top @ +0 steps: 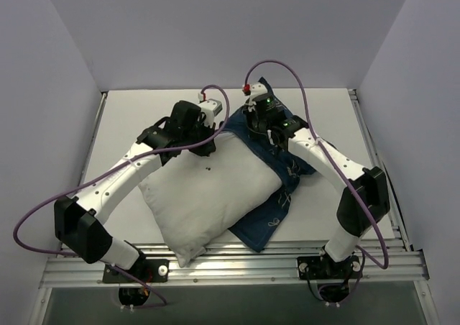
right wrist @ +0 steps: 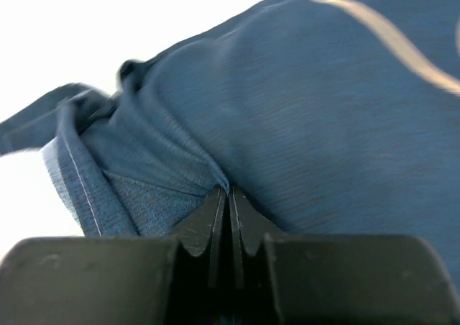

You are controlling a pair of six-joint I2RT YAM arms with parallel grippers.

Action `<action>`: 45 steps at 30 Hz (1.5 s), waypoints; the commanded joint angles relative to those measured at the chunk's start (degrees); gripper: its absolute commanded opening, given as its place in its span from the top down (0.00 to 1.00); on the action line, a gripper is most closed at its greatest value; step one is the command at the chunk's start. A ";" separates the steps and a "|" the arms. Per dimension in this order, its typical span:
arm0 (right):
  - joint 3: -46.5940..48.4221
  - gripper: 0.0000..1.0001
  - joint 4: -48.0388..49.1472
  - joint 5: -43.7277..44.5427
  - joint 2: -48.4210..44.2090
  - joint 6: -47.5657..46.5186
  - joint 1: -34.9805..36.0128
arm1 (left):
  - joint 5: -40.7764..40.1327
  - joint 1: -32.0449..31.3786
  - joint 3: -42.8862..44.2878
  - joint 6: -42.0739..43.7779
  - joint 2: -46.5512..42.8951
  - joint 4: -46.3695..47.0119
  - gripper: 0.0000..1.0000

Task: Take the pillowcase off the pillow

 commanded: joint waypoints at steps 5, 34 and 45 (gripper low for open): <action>-0.59 1.00 -5.41 17.87 -2.92 6.71 -16.65 | -10.39 1.58 -1.77 -1.95 -13.94 -6.78 0.98; -3.48 0.38 0.46 -11.03 -12.68 16.65 -20.46 | -8.90 9.32 -1.17 -5.82 -5.43 11.65 0.56; -27.39 0.12 1.26 -6.55 -35.70 23.34 -10.43 | -26.56 -17.91 -10.04 14.47 -13.86 17.19 0.06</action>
